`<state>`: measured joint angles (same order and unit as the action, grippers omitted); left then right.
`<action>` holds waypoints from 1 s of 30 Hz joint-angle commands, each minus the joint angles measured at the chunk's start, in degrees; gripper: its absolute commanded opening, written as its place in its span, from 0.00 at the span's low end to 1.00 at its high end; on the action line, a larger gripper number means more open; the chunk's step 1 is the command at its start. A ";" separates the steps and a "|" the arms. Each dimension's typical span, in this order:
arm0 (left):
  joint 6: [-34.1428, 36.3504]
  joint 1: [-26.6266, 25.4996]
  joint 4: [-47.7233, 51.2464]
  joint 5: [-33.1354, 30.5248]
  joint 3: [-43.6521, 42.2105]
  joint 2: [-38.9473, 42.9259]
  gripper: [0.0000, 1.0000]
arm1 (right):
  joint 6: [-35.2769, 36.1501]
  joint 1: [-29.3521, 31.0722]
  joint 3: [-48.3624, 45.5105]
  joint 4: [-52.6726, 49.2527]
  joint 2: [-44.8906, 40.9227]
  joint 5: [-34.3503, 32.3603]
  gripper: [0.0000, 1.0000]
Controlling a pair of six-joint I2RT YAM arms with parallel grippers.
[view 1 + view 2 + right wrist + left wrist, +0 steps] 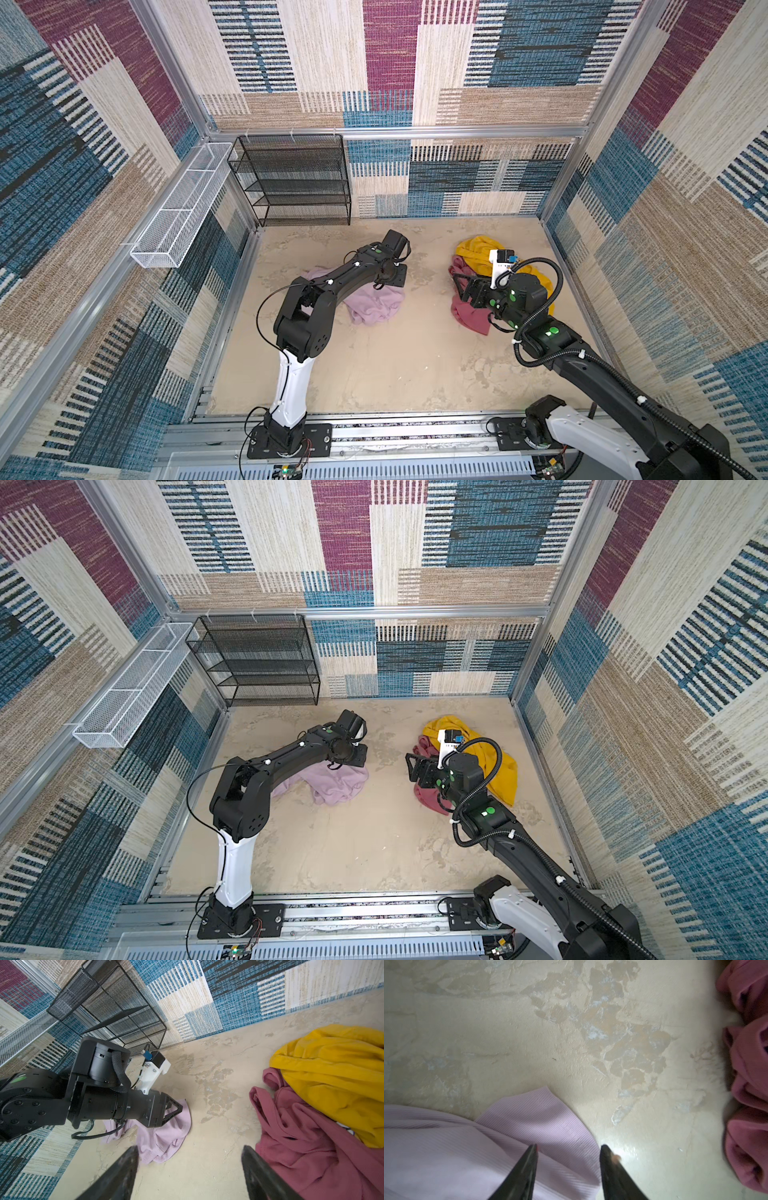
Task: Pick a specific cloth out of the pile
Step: 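Lower the left gripper onto the lavender shirt edge and pinch it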
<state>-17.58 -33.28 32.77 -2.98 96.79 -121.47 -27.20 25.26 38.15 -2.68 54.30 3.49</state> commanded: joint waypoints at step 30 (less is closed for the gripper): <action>2.47 -0.03 3.95 -5.53 7.22 -9.90 0.36 | -0.73 -3.49 -0.27 4.34 1.13 5.09 0.80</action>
<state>-16.38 -33.36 35.77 -7.88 103.77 -130.74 -27.38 21.78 37.69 -1.06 55.53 8.38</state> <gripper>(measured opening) 0.373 0.804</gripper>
